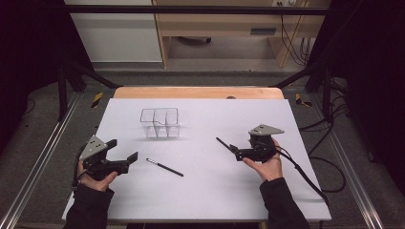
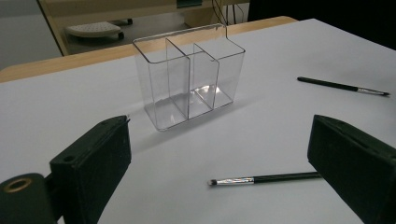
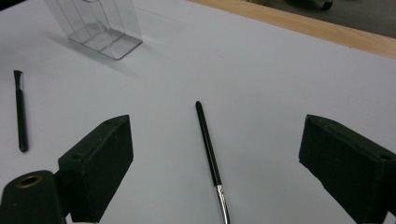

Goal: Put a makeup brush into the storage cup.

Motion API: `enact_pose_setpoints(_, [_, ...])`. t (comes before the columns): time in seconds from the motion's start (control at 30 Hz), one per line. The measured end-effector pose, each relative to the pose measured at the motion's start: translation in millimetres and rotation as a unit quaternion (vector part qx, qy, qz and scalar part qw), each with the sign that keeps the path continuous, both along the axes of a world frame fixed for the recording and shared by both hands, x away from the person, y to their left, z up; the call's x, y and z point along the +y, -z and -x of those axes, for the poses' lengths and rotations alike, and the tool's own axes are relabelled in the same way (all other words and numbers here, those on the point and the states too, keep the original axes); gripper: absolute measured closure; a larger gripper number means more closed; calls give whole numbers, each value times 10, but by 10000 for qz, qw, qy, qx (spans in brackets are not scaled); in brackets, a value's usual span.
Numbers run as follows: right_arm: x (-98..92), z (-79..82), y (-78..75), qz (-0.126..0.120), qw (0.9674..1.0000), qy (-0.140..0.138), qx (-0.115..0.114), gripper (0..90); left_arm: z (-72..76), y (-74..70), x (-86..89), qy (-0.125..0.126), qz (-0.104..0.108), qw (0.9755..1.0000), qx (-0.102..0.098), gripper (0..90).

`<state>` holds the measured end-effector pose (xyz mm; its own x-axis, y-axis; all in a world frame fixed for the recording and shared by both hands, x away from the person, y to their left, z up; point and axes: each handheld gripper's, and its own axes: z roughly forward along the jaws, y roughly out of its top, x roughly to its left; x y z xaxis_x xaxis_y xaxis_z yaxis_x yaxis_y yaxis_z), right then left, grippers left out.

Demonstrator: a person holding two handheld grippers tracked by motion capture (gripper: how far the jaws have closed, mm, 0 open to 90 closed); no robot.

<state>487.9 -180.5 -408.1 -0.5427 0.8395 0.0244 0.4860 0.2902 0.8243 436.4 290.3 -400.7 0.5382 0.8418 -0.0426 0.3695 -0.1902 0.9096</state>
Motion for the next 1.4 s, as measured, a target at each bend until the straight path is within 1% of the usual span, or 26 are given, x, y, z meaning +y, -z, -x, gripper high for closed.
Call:
enact_pose_setpoints(0.03, [0, 0, 0, 0, 10000, 0, 0, 105, 1, -1, 2, 3, 9, 10000, 1, 53])
enact_pose_setpoints(0.07, [45, -60, 19, 158, 9998, -1, 77, 105, 3, -2, 2, 0, 15, 10000, -4, 53])
enact_pose_setpoints(0.13, [84, -113, 35, 291, 9995, -16, 131, 105, 3, -3, -2, 11, 21, 10000, -6, 53])
enact_pose_setpoints(0.2, [100, -135, 45, 332, 9993, 11, 170, 105, -1, 3, -12, 22, -4, 10000, 11, 53])
enact_pose_setpoints(0.23, [134, -179, 74, 466, 9987, 2, 218, 106, -5, 5, -15, 33, -27, 10000, 20, 53])
enact_pose_setpoints(0.27, [134, -179, 74, 466, 9987, 2, 218, 106, -9, 8, -18, 32, -22, 10000, 31, 53])
enact_pose_setpoints(0.3, [169, -226, 118, 616, 9977, -62, 290, 111, -12, 12, -20, 33, -16, 10000, 39, 53])
enact_pose_setpoints(0.33, [169, -226, 118, 616, 9977, -62, 290, 111, -14, 16, -23, 28, -20, 10000, 47, 53])
enact_pose_setpoints(0.37, [199, -272, 176, 748, 9963, -93, 417, 112, -15, 20, -24, 35, -26, 10000, 65, 54])
enact_pose_setpoints(0.47, [232, -334, 266, 907, 9937, -134, 637, 124, -17, 27, -33, 44, -37, 10000, 79, 53])
enact_pose_setpoints(0.5, [239, -351, 292, 975, 9927, -145, 700, 127, -19, 28, -36, 53, -44, 9999, 81, 53])
enact_pose_setpoints(0.53, [239, -351, 292, 975, 9927, -145, 700, 127, -19, 29, -38, 60, -51, 9999, 83, 53])
enact_pose_setpoints(0.57, [248, -378, 332, 1066, 9911, -142, 782, 138, -19, 30, -40, 62, -64, 9999, 85, 54])
enact_pose_setpoints(0.6, [250, -393, 347, 1094, 9903, -139, 844, 141, -19, 31, -41, 62, -67, 9999, 85, 54])
enact_pose_setpoints(0.63, [250, -393, 347, 1094, 9903, -139, 844, 141, -19, 31, -42, 65, -68, 9999, 89, 54])
enact_pose_setpoints(0.73, [254, -435, 387, 1159, 9881, -123, 1009, 176, -19, 32, -41, 73, -81, 9999, 100, 54])
enact_pose_setpoints(0.8, [262, -458, 413, 1186, 9872, -97, 1059, 216, -19, 30, -39, 72, -66, 9999, 101, 55])
enact_pose_setpoints(0.9, [280, -481, 454, 1225, 9856, -148, 1160, 279, -23, 38, -45, 73, -89, 9999, 125, 57])
enact_pose_setpoints(0.97, [297, -491, 487, 1295, 9835, -189, 1251, 346, -27, 47, -52, 76, -101, 9998, 143, 58])
enact_pose_setpoints(1.0, [304, -493, 503, 1332, 9828, -215, 1259, 377, -27, 49, -56, 78, -109, 9998, 153, 58])
enact_pose_setpoints(1.07, [312, -494, 520, 1359, 9818, -214, 1312, 440, -30, 52, -59, 94, -124, 9997, 169, 59])
enact_pose_setpoints(1.2, [320, -492, 536, 1380, 9797, -302, 1420, 544, -35, 64, -77, 117, -137, 9996, 202, 63])
enact_pose_setpoints(1.23, [322, -490, 538, 1360, 9795, -327, 1447, 571, -35, 64, -80, 125, -149, 9996, 211, 64])
enact_pose_setpoints(1.27, [323, -488, 537, 1302, 9794, -395, 1489, 629, -34, 65, -82, 134, -161, 9996, 213, 67])
enact_pose_setpoints(1.33, [323, -489, 535, 1279, 9792, -416, 1520, 640, -35, 66, -86, 141, -156, 9995, 219, 68])
enact_pose_setpoints(1.4, [320, -496, 531, 1244, 9787, -438, 1571, 676, -37, 68, -87, 147, -164, 9995, 224, 70])
